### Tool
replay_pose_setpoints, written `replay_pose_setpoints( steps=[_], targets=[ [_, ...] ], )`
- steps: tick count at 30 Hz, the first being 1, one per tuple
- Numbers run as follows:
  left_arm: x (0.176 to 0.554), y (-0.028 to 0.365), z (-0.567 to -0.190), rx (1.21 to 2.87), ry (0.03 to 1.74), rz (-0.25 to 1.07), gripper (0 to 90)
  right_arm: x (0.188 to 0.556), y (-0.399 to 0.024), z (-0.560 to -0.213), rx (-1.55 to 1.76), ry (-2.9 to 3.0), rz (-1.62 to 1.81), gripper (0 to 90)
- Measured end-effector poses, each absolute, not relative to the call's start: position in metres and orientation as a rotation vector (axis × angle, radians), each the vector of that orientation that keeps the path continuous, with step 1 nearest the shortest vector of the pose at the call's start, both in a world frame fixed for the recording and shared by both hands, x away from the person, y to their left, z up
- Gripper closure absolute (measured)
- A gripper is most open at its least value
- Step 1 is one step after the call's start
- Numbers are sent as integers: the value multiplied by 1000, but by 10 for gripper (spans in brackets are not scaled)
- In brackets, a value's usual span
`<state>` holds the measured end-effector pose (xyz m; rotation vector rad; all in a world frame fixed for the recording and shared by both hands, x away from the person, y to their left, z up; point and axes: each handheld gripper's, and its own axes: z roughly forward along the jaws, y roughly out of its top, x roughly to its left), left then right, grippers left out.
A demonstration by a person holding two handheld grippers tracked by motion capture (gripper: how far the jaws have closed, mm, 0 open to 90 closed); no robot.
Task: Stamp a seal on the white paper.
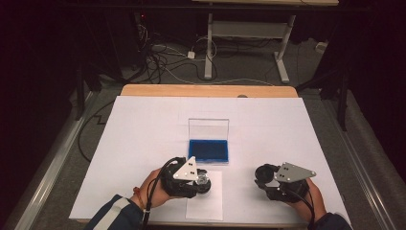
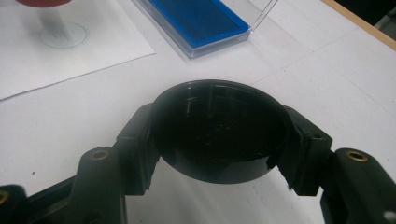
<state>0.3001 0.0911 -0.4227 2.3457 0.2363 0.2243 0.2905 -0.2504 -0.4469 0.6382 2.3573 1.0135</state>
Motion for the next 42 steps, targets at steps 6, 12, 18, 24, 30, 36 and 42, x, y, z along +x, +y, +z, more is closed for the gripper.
replay_pose_setpoints(
  steps=[6, 12, 18, 24, 30, 36, 42],
  targets=[
    [303, 87, -433, 2373, 236, 199, 542, 291, -250, -448, 640, 2365, 1009, 382],
    [304, 85, -438, 2371, 242, 179, 542, 291, -250, -449, 644, 2370, 1006, 382],
    [305, 83, -443, 2386, 239, 181, 542, 290, -250, -449, 643, 2372, 1003, 382],
    [306, 81, -446, 2387, 236, 175, 542, 291, -250, -449, 642, 2374, 1003, 382],
    [307, 79, -451, 2407, 237, 180, 542, 291, -250, -449, 642, 2372, 1003, 382],
    [309, 83, -454, 2390, 260, 151, 542, 291, -250, -449, 640, 2374, 1000, 382],
    [310, 84, -456, 2379, 270, 134, 543, 290, -250, -449, 642, 2374, 997, 382]
  ],
)
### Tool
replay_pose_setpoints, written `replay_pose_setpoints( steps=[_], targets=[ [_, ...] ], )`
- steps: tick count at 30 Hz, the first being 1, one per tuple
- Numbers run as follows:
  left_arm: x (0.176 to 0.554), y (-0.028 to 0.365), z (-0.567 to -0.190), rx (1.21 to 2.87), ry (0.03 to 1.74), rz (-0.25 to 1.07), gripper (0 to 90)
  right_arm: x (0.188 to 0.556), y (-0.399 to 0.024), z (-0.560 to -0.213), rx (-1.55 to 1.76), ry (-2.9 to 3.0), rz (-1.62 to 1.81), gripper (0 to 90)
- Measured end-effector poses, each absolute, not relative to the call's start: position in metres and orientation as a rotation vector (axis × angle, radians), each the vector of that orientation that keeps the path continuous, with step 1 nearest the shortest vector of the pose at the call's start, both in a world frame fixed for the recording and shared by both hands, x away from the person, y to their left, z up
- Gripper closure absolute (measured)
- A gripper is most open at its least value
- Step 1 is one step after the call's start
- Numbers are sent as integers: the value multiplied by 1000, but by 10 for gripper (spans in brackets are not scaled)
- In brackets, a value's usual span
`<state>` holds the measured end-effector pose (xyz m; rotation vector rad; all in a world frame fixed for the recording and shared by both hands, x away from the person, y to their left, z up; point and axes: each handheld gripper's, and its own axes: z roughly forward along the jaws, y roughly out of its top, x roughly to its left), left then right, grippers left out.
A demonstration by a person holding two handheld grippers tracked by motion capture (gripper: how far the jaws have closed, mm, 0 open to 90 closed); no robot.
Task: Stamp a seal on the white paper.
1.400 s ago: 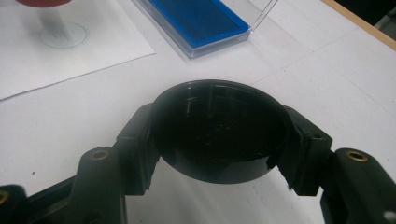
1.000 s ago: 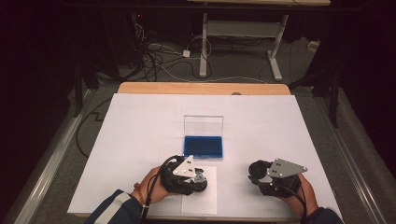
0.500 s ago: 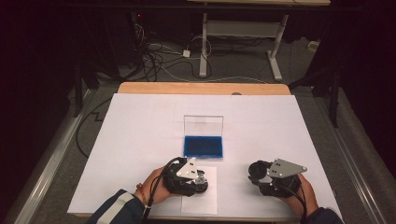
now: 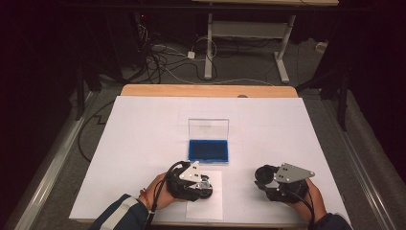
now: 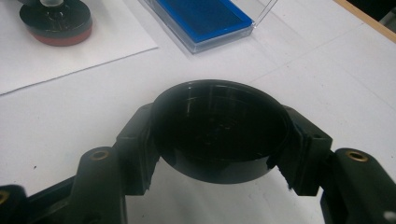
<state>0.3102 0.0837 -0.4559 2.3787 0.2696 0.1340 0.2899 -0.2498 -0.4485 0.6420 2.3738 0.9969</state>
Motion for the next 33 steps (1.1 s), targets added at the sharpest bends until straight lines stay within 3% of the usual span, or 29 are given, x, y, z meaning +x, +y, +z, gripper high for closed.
replay_pose_setpoints(
  steps=[33],
  targets=[
    [311, 84, -458, 2385, 269, 128, 542, 289, -251, -448, 641, 2369, 992, 382]
  ],
)
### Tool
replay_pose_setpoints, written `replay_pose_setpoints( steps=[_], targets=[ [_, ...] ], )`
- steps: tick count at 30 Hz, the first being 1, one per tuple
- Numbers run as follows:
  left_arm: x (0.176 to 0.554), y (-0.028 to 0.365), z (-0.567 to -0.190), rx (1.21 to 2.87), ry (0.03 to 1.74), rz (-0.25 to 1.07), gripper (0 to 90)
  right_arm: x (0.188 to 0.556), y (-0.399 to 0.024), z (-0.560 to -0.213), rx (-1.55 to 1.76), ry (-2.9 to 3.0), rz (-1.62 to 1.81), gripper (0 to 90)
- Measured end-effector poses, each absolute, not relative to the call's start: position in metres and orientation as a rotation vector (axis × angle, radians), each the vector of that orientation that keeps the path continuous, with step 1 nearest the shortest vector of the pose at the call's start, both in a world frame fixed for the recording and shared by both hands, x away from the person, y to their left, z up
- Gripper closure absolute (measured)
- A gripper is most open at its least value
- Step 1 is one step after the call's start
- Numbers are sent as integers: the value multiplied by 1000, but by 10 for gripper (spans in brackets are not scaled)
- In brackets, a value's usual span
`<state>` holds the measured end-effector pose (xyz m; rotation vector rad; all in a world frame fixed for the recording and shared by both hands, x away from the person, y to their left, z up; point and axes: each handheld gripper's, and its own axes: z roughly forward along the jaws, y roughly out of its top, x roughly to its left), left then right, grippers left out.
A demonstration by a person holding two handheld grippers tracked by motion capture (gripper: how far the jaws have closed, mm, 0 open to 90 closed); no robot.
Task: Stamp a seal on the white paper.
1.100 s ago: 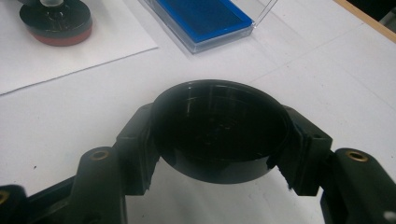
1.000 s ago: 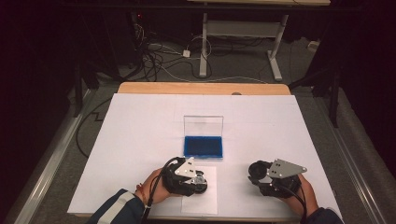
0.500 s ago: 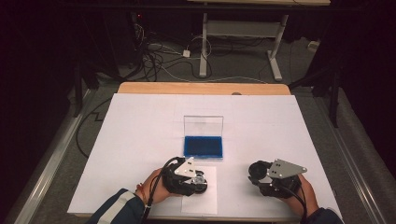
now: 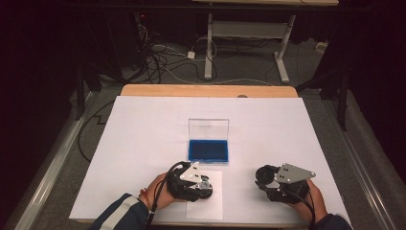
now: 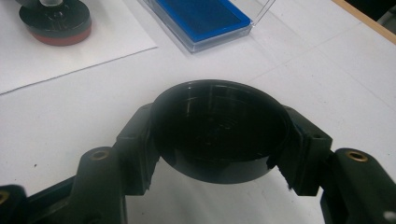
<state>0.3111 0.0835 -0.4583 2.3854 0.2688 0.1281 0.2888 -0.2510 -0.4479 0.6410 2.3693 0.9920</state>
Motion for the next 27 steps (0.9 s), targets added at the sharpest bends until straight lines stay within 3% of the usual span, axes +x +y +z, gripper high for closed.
replay_pose_setpoints(
  steps=[27],
  targets=[
    [312, 83, -459, 2388, 301, 103, 542, 288, -250, -448, 642, 2371, 996, 382]
  ],
)
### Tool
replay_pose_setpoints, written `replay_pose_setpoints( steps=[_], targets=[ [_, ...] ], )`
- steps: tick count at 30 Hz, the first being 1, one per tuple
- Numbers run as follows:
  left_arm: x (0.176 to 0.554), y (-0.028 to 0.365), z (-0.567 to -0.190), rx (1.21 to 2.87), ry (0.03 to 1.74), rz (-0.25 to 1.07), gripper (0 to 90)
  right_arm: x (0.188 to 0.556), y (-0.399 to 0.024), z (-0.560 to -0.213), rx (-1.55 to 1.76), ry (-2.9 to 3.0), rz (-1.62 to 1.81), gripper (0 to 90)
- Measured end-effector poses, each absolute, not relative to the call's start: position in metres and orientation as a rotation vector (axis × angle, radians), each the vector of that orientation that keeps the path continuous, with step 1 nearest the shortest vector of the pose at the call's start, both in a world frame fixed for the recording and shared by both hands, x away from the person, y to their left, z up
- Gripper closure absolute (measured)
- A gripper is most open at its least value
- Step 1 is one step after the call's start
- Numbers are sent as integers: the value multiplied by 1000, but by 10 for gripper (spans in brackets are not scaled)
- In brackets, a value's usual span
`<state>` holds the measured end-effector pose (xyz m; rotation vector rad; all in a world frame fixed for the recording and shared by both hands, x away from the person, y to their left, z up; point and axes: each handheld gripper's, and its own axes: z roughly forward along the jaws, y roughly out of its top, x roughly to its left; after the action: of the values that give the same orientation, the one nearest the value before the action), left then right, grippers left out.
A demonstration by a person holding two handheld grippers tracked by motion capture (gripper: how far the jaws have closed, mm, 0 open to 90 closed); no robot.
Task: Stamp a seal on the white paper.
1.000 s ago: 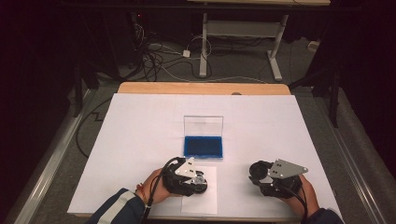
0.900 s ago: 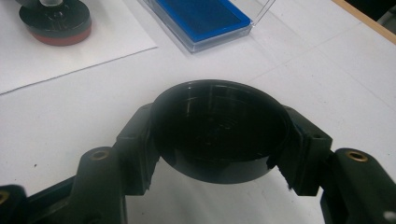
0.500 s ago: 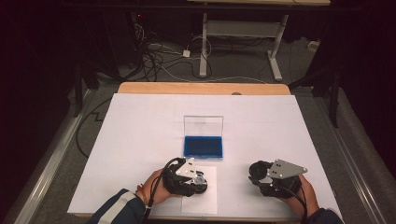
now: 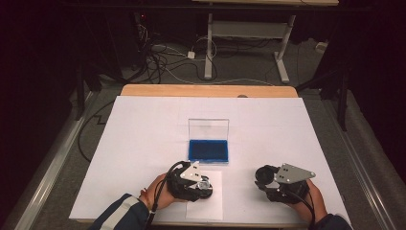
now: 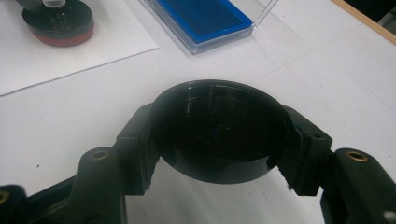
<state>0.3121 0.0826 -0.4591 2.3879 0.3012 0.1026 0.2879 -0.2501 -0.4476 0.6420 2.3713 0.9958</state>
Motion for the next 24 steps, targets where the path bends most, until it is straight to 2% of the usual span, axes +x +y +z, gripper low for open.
replay_pose_setpoints(
  steps=[12, 24],
  targets=[
    [311, 83, -454, 2396, 297, 103, 541, 287, -251, -446, 627, 2369, 1000, 382],
    [309, 94, -430, 2285, 303, 135, 541, 286, -251, -444, 627, 2358, 1010, 383]
  ],
)
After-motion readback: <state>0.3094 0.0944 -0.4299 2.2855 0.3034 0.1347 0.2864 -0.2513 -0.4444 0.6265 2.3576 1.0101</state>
